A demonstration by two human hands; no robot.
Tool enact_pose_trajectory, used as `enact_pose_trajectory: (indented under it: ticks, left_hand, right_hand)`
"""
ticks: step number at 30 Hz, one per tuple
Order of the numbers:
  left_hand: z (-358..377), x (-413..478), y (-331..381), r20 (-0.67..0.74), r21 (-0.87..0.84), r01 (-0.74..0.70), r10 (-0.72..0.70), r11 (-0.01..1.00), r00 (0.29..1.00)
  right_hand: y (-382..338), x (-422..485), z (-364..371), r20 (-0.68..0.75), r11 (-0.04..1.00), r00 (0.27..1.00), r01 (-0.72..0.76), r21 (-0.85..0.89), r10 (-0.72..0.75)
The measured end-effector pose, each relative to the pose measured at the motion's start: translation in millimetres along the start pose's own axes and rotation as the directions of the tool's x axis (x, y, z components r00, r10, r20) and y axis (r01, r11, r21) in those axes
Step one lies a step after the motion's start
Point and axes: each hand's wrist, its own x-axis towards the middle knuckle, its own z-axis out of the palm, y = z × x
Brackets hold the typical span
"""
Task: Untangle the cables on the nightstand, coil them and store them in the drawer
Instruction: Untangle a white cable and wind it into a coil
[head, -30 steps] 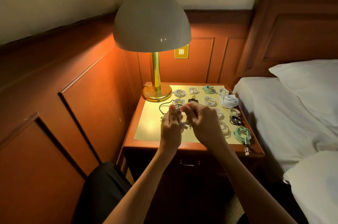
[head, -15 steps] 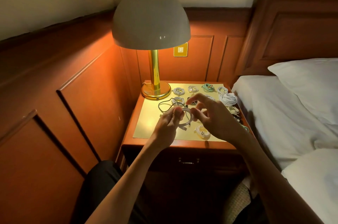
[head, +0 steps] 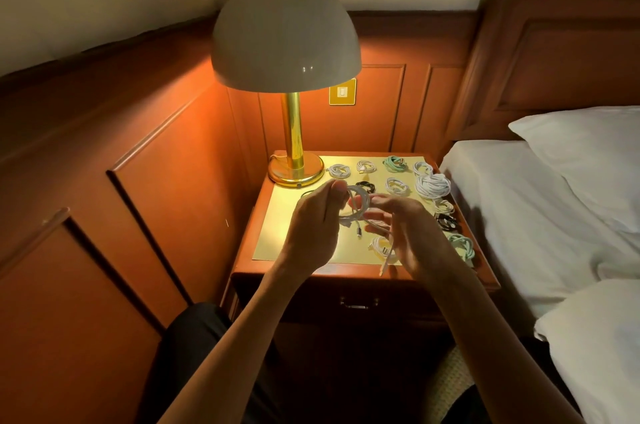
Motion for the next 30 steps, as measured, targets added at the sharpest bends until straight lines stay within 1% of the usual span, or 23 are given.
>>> enact_pose_trajectory:
  ticks: [1, 2, 5, 7, 12, 15, 19, 22, 25, 28, 30]
  left_hand:
    - [0.4, -0.4, -0.6, -0.002, 0.05, -0.027, 0.028, 0.998, 1.0]
    - [1.0, -1.4, -1.5, 0.002, 0.09, -0.054, 0.054, 0.994, 0.999]
    - [2.7, -2.6, -6.0, 0.011, 0.164, -0.083, 0.082, 0.983, 0.997]
    - [3.5, -1.5, -8.1, -0.016, 0.238, -0.107, 0.114, 0.965, 0.993]
    - [5.9, 0.7, -0.2, -0.103, 0.395, -0.153, 0.209, 0.906, 0.972]
    - [5.3, -1.2, 2.8, -0.114, 0.433, -0.149, 0.218, 0.889, 0.969]
    - [4.6, -4.3, 2.5, -0.124, 0.515, -0.12, 0.212, 0.849, 0.969]
    - [4.9, -7.0, 3.2, -0.149, 0.524, -0.06, 0.161, 0.85, 0.976]
    - [4.7, -7.2, 2.3, -0.125, 0.512, -0.081, 0.167, 0.855, 0.978]
    - [2.2, -5.4, -0.3, -0.073, 0.313, -0.116, 0.146, 0.943, 0.987]
    - [1.2, -5.0, -6.6, -0.063, 0.237, -0.123, 0.142, 0.964, 0.988]
  right_hand:
    - [0.4, -1.0, 0.0, -0.01, 0.999, 1.0, -0.029, 0.029, 0.029]
    - [0.3, -1.8, 1.1, -0.027, 1.0, 0.999, -0.026, -0.012, 0.026]
    - [-1.3, -0.9, 2.2, -0.076, 0.972, 0.996, 0.025, -0.233, -0.044]
    - [-2.4, 2.6, 0.0, -0.092, 0.959, 0.994, 0.023, -0.284, -0.051]
    - [-3.4, 7.5, 4.2, -0.108, 0.961, 0.993, 0.008, -0.277, -0.039]
    - [0.3, 9.6, 5.8, -0.118, 0.962, 0.992, 0.01, -0.274, -0.044]
    - [2.9, 9.4, 7.5, -0.095, 0.958, 0.994, 0.026, -0.285, -0.056]
    - [4.6, 9.8, 10.4, -0.095, 0.957, 0.994, 0.025, -0.29, -0.055]
    - [7.0, 12.6, 14.4, -0.104, 0.955, 0.993, 0.019, -0.296, -0.052]
    - [9.1, 14.3, 17.9, -0.143, 0.966, 0.989, -0.005, -0.257, -0.033]
    - [9.2, 13.8, 18.2, -0.156, 0.967, 0.988, -0.019, -0.256, -0.022]
